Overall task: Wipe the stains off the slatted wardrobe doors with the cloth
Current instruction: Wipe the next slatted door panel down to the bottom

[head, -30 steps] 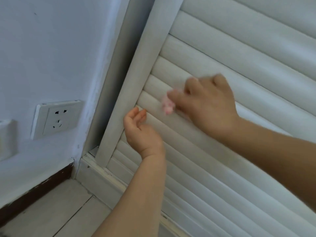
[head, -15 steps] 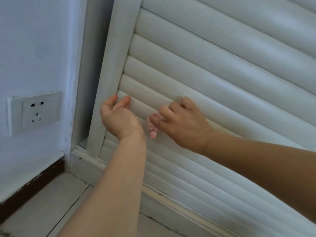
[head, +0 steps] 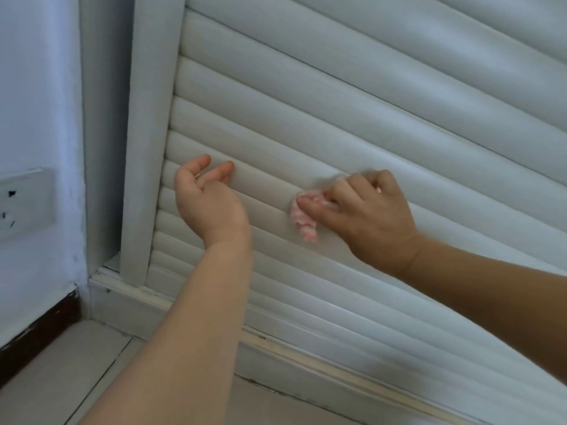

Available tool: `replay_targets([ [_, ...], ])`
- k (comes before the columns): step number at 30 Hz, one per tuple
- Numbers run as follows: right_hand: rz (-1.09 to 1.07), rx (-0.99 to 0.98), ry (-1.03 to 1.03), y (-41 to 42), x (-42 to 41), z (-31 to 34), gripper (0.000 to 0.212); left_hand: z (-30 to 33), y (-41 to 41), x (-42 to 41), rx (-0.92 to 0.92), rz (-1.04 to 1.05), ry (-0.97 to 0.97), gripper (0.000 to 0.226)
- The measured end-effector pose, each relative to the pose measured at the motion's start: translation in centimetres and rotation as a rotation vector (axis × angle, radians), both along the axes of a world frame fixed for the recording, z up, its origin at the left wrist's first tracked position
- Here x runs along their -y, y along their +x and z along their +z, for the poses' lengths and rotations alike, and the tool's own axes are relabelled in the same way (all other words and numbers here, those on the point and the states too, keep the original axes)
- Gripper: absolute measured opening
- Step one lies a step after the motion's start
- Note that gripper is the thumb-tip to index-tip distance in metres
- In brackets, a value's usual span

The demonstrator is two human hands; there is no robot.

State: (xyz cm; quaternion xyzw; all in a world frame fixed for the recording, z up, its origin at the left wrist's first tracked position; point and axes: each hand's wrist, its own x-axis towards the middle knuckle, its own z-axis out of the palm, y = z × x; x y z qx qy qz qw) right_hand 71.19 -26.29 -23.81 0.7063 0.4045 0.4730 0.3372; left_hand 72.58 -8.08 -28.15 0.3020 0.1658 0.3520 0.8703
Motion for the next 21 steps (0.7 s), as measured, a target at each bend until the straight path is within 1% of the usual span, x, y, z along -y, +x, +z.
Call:
replay_targets([
  [3, -0.082, -0.104, -0.109, -1.5, 3.7, -2.4, 0.048, 0.0, -0.2, 0.1, 0.003, -0.006, 0.052, 0.033],
  [6, -0.124, -0.114, -0.186, -2.7, 5.9, -2.4, 0.045, -0.2, -0.4, 0.6, -0.008, -0.017, 0.085, 0.034],
  [8, -0.124, -0.060, -0.138, -2.8, 6.2, -1.1, 0.044, -0.3, -0.7, 1.3, -0.024, -0.019, 0.137, 0.036],
  [10, -0.132, 0.022, 0.004, -2.3, 5.7, 0.0, 0.041, -0.5, -0.8, 1.9, -0.040, -0.017, 0.177, 0.037],
  [12, -0.128, 0.073, 0.123, -1.8, 5.0, -0.5, 0.038, -0.9, -0.8, 2.4, -0.059, -0.022, 0.189, 0.036],
  [13, -0.126, 0.069, 0.129, -1.8, 4.8, -1.3, 0.039, -1.1, -0.7, 2.6, -0.070, -0.027, 0.194, 0.034],
  [16, -0.114, -0.034, -0.030, -2.3, 4.7, -3.6, 0.043, -1.4, -0.8, 2.7, -0.092, -0.026, 0.225, 0.034],
  [17, -0.128, -0.054, -0.051, -2.6, 4.7, -3.9, 0.044, -1.4, -0.9, 2.6, -0.094, -0.026, 0.236, 0.033],
  [19, -0.170, -0.061, -0.010, -3.0, 4.7, -4.2, 0.043, -1.5, -1.0, 2.5, -0.104, -0.027, 0.239, 0.032],
  [21, -0.234, -0.054, 0.062, -3.5, 4.5, -4.5, 0.033, -1.5, -1.1, 2.4, -0.122, -0.023, 0.250, 0.032],
])
